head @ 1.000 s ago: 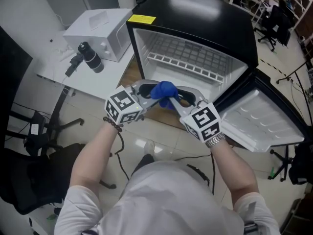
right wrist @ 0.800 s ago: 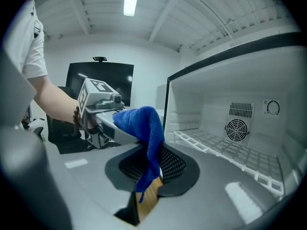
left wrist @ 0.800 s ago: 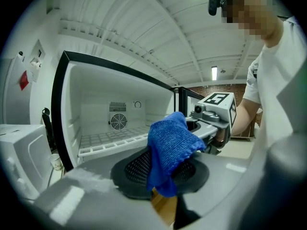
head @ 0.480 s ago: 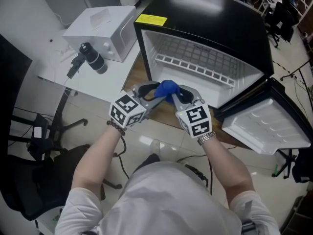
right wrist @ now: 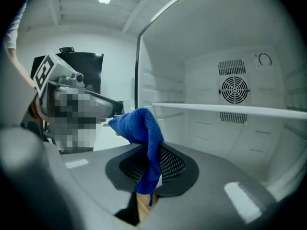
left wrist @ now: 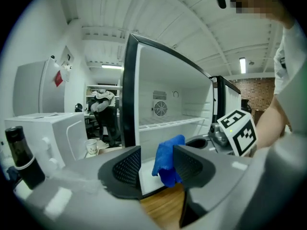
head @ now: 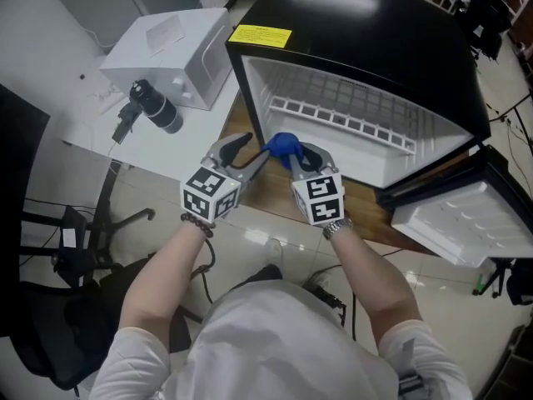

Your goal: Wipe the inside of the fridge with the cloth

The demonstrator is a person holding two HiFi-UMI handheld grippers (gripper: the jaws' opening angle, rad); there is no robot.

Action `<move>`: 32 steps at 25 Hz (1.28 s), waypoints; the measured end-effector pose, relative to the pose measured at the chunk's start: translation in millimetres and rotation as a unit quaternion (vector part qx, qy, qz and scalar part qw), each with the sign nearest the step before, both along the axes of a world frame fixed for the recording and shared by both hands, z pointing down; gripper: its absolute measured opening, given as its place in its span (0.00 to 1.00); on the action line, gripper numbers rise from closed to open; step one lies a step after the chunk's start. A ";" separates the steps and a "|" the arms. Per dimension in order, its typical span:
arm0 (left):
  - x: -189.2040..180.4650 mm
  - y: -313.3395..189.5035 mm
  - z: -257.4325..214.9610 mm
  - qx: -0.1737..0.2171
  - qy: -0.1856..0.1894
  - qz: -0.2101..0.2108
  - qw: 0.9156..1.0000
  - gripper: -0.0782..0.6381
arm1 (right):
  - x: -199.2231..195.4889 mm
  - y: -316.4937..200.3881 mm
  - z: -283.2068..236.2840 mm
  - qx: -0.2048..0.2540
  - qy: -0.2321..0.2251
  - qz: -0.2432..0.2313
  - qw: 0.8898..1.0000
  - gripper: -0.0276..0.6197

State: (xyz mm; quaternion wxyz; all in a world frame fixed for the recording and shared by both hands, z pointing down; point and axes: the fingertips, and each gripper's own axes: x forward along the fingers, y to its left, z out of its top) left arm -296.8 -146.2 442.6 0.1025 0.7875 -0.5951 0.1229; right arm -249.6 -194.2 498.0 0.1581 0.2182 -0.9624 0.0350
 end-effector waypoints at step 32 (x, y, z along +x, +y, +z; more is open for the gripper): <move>-31.9 -37.5 17.5 0.020 -0.005 -0.043 0.999 0.39 | -66.8 -80.8 54.2 -0.033 -0.039 0.130 0.990 0.10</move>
